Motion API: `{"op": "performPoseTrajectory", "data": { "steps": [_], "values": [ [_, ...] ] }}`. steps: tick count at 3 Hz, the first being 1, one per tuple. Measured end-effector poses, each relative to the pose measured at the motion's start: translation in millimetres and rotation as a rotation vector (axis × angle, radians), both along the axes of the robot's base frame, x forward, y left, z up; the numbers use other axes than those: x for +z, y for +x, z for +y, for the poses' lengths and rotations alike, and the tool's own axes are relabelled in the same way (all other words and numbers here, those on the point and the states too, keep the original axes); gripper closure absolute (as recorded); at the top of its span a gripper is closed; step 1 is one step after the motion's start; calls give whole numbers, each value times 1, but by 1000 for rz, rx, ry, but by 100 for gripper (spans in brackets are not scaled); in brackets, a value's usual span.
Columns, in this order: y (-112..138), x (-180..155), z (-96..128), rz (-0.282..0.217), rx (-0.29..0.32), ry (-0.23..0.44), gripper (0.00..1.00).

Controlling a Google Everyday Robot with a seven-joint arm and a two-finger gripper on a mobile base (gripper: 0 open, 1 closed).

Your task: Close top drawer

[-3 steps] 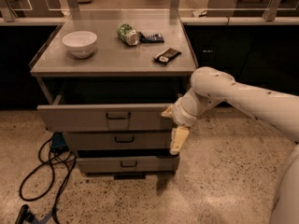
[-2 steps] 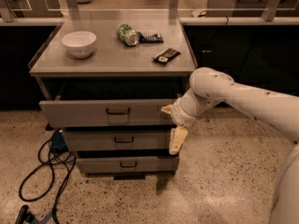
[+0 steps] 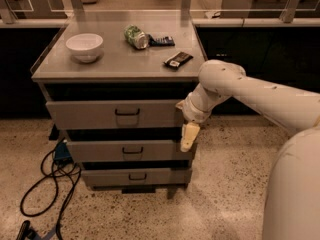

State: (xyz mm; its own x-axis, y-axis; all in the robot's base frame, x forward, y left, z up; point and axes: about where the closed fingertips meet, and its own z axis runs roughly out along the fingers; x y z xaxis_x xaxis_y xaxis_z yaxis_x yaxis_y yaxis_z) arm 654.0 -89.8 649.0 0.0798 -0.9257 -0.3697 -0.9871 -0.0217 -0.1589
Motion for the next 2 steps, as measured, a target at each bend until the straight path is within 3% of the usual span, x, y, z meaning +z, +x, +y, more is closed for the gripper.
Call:
{"op": "performPoseTrajectory", "data": {
  "steps": [1,2],
  "values": [
    [26,-8,-6,-29,-43,-18,0],
    [26,-8,-6,-29,-43,-18,0]
  ]
}}
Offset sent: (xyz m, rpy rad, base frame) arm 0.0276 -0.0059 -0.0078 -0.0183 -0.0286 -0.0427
